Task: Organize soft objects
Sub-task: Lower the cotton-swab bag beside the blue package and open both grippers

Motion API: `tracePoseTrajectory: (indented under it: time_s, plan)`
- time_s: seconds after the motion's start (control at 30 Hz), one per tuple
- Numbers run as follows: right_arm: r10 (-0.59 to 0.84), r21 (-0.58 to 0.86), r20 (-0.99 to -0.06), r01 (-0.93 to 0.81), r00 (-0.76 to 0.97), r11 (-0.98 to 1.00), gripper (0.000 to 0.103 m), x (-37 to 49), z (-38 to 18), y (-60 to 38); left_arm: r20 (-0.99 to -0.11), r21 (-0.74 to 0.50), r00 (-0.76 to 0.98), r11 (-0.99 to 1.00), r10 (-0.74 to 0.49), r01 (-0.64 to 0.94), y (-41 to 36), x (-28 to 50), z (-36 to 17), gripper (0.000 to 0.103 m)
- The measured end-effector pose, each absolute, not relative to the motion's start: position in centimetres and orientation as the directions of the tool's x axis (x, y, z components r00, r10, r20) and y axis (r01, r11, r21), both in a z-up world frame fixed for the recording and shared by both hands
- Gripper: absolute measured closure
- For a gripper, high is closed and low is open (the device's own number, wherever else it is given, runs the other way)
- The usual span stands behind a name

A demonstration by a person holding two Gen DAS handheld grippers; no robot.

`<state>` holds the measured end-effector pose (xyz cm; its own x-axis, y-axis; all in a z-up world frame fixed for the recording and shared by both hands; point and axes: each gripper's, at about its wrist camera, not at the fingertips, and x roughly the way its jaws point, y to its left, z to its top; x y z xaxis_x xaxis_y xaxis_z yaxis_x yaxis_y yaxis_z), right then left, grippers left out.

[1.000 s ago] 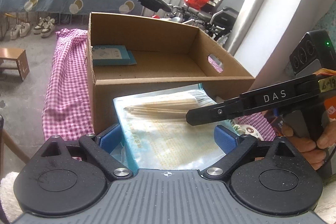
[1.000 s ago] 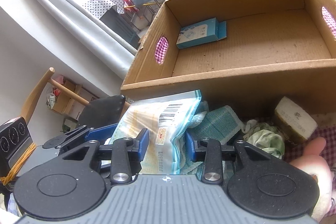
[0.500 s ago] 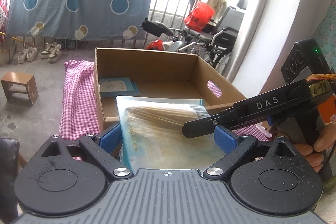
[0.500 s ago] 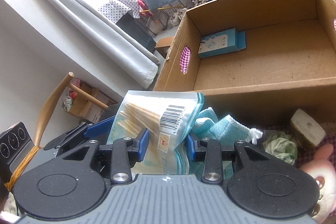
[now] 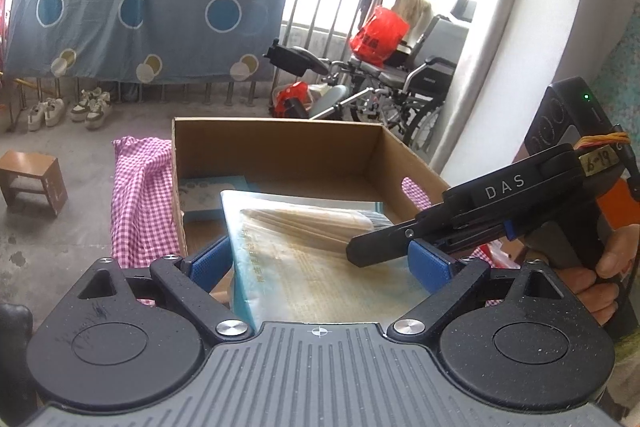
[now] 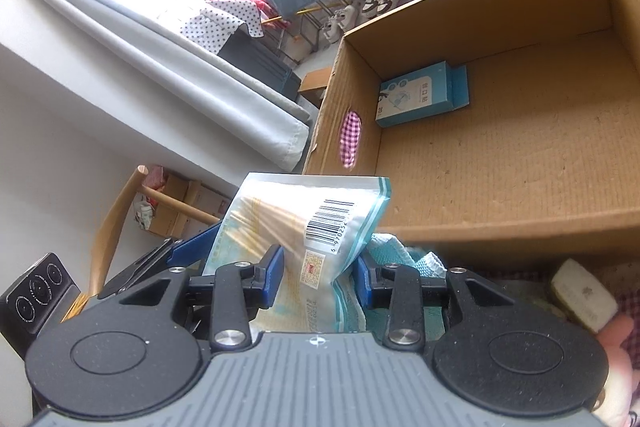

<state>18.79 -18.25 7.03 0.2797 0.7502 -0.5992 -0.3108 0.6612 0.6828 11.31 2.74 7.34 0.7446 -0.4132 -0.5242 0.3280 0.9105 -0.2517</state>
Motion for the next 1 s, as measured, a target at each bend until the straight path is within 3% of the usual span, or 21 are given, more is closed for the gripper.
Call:
tracePoseTrajectory:
  time_s: [0.63, 0.8, 1.0]
  plan:
    - [0.767, 0.751, -0.607, -0.164, 0.208, 0.639, 0.062, 29.7, 2.5, -18.9, -0.646, -0.241, 0.666, 0.928, -0.372, 0.285, 2.0, 20.8, 5.1, 0.007]
    - [0.766, 0.756, -0.599, -0.151, 0.233, 0.637, 0.053, 32.0, 1.0, -18.8, -0.681, -0.213, 0.666, 0.952, -0.305, 0.219, 2.6, 22.2, 4.2, 0.002]
    - [0.710, 0.710, -0.674, -0.091, 0.204, 0.699, 0.053, 33.9, -1.4, -18.7, -0.658, -0.258, 0.690, 0.952, -0.300, 0.167, 4.7, 20.9, 5.3, 0.002]
